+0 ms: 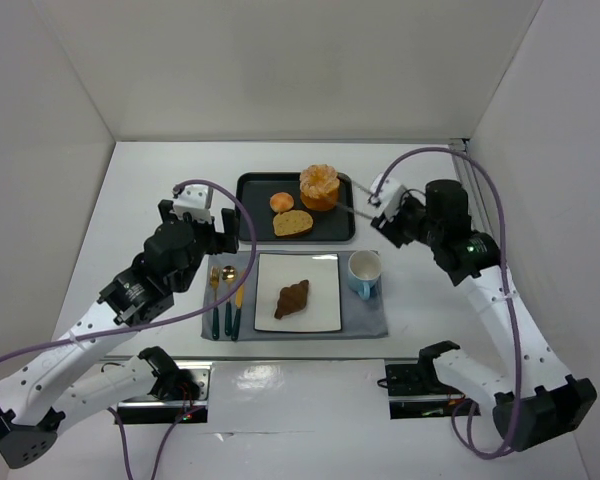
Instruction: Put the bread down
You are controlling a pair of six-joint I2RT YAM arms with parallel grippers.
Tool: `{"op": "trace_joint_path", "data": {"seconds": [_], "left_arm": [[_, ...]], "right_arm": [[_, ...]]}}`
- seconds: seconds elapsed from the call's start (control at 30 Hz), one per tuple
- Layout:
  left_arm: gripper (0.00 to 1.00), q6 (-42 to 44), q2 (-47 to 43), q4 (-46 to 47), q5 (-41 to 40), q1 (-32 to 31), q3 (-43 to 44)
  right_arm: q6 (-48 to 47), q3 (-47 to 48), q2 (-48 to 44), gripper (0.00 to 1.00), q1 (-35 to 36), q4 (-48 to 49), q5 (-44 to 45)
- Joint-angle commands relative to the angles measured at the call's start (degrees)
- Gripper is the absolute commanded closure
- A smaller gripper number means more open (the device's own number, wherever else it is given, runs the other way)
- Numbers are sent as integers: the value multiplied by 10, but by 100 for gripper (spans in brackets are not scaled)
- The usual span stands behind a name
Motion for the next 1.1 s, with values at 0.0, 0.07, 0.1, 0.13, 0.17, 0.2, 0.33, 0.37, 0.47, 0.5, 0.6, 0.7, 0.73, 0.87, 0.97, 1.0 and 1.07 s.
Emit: {"op": "trace_joint_path", "data": {"seconds": [0.0, 0.07, 0.1, 0.13, 0.17, 0.2, 0.33, 0.37, 0.47, 0.5, 0.6, 0.7, 0.73, 0.87, 0.97, 1.0, 1.07], "left_arm": [[1, 6, -21, 27, 15, 2, 1], [1, 1, -21, 27, 22, 2, 1], [1, 1, -26, 27, 22, 2, 1], [1, 1, -26, 27, 22, 2, 1], [1, 1, -26, 27, 28, 2, 1], [1, 1, -26, 27, 33, 2, 1], [1, -4, -31, 27, 44, 2, 1], [1, -4, -31, 27, 44, 2, 1], [1, -4, -31, 27, 49, 2, 1], [1, -4, -31, 27, 49, 2, 1], [1, -9, -31, 27, 54, 2, 1], [1, -9, -31, 27, 54, 2, 1], [1, -9, -31, 27, 54, 2, 1], [1, -9, -31, 27, 54, 2, 1], [1, -9, -31, 27, 54, 2, 1], [1, -9, -31, 27, 54, 2, 1], [1, -9, -31, 27, 54, 2, 1]], "right_arm": [[76, -39, 0, 42, -103, 164, 11], [116, -60, 9, 42, -155, 192, -4], [128, -69, 15, 42, -204, 201, -16], [139, -88, 32, 42, -225, 219, -16], [164, -98, 42, 42, -242, 228, -27], [164, -108, 51, 42, -257, 233, -28], [196, -166, 101, 42, -299, 295, 5], [197, -181, 108, 42, -307, 295, -2], [202, -175, 158, 42, -315, 283, -2], [202, -168, 170, 42, -320, 283, 7], [202, -168, 202, 42, -320, 292, 29], [209, -168, 235, 41, -313, 292, 54], [209, -159, 247, 41, -313, 281, 54], [203, -137, 295, 40, -313, 239, 51], [203, -125, 320, 31, -318, 200, 38], [197, -119, 320, 30, -324, 195, 37], [197, -119, 320, 19, -331, 189, 30]]}}
